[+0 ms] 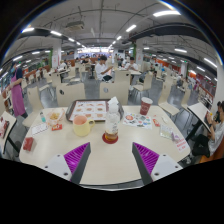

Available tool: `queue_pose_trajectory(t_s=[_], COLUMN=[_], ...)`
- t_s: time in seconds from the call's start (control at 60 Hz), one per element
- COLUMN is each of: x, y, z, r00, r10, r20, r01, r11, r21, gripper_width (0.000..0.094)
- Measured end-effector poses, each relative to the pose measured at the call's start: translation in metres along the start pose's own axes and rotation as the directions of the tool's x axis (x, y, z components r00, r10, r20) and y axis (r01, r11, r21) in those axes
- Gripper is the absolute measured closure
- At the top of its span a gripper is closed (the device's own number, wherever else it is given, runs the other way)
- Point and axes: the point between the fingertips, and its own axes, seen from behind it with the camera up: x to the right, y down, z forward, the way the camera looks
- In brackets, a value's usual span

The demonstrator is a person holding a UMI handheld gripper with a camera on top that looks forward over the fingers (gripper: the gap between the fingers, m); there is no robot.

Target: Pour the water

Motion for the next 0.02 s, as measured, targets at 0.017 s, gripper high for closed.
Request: queue_pose_trajectory(t_s=[0.017], x=[-0.0002], y=[-0.0002], z=[-0.0004], r00=[1.000], r10=[0.002], r20=[0.002], r01=[-0.002], r11=[1.000], r21=[0.000], gripper_width=[0.0092])
